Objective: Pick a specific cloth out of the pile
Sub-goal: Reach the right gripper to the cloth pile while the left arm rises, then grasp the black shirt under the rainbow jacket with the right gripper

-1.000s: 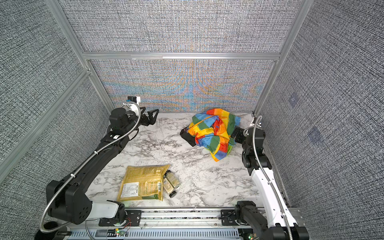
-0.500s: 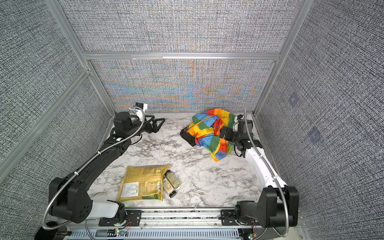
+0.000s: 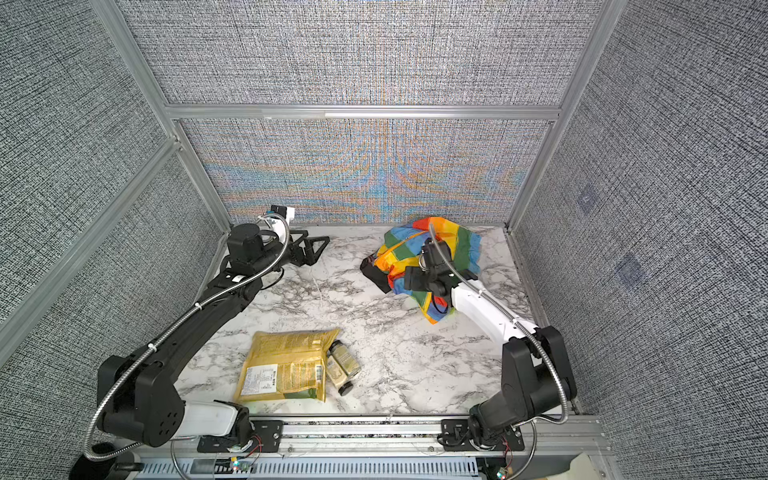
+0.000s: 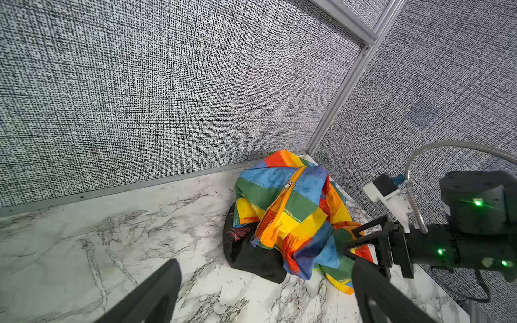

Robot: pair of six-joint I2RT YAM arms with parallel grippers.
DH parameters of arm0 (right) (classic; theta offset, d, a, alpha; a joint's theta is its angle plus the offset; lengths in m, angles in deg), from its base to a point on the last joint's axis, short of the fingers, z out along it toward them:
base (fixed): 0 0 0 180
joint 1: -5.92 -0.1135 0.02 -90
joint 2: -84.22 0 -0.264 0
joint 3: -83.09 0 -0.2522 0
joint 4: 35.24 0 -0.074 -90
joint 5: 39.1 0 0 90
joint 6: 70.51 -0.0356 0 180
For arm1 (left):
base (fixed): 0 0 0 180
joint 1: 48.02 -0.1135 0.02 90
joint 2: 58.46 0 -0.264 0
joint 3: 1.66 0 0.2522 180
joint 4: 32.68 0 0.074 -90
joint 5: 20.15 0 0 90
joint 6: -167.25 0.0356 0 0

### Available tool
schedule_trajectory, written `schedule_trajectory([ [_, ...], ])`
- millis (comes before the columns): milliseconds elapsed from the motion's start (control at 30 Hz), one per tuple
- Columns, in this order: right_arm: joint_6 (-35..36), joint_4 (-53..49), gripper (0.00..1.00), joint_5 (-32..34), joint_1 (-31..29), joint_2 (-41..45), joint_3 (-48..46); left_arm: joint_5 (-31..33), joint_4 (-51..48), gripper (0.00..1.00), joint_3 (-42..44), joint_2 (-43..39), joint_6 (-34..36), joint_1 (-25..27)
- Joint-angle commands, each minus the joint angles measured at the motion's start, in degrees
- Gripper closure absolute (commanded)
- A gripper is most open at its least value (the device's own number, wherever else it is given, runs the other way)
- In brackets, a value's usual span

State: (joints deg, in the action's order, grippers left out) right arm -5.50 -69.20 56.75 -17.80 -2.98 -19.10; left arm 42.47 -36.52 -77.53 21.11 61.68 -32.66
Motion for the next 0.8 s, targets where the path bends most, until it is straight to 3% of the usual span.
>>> schedule_trajectory([
  [0,1.0,1.2,0.22,7.7,-3.7,0.4,2.2,0.1,0.9,0.02,-0.1,0.3,0.7,0.0],
  [100,0.8,2.2,0.29,4.3,-5.6,-3.0,5.7,-0.9,0.8,0.02,-0.2,0.7,1.6,0.0],
  [300,0.6,1.2,0.47,5.5,-11.1,-11.0,13.3,-0.1,-0.5,0.01,-0.1,-0.7,4.6,0.0],
  [433,-1.1,1.7,0.51,-2.7,-11.5,-18.0,17.5,0.7,-1.1,0.01,-0.6,-0.7,4.9,-0.1],
  [767,-4.3,0.4,0.53,-1.7,-12.4,-31.8,28.2,-0.4,-1.1,0.01,-0.8,-0.6,4.4,-0.1],
])
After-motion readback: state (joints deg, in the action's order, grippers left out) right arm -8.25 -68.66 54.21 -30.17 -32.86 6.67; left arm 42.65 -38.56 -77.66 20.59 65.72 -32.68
